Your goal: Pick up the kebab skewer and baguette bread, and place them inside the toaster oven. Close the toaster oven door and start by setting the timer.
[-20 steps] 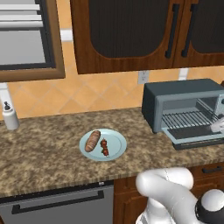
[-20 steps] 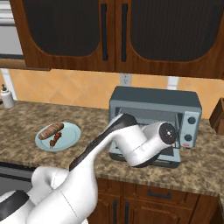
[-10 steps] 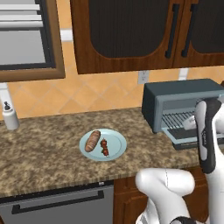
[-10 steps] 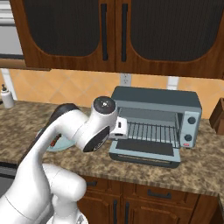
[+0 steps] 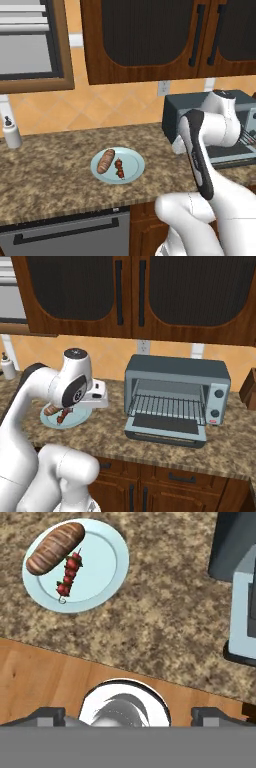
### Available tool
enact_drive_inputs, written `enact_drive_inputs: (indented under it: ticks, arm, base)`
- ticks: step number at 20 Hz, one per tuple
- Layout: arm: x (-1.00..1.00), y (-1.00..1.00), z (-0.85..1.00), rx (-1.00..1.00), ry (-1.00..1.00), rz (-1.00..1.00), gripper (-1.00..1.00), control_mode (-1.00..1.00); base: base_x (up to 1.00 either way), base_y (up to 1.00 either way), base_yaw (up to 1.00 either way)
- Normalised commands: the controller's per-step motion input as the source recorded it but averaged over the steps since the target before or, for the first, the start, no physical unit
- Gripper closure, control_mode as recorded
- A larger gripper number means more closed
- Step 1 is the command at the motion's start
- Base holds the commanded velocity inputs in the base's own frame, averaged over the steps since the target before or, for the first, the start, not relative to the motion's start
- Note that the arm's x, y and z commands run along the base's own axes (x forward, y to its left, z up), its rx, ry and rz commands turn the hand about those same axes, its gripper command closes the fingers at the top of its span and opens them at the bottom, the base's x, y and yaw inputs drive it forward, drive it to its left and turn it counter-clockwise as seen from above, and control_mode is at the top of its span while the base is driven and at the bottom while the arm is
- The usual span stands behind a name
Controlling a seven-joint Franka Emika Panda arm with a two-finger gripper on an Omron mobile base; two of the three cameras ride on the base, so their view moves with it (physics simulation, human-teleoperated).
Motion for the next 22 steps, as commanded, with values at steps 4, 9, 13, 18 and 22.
enact_drive_inputs:
  ticks: [4,9,13,18,22]
  arm:
    - [0.85,1.00,-0.32,-0.02,0.11,0.13,-1.00,-1.00]
    - [0.58,1.00,-0.59,-0.01,0.07,0.10,-1.00,-1.00]
    - [0.68,0.93,-0.70,0.00,0.17,0.01,-1.00,-1.00]
    - [0.46,0.53,-0.46,0.00,0.05,0.00,-1.00,-1.00]
    - [0.31,0.02,-0.29,0.00,0.02,-0.02,-1.00,-1.00]
  base:
    - [0.00,0.00,0.00]
    - [0.00,0.00,0.00]
    - [0.00,0.00,0.00]
    - [0.00,0.00,0.00]
    - [0.00,0.00,0.00]
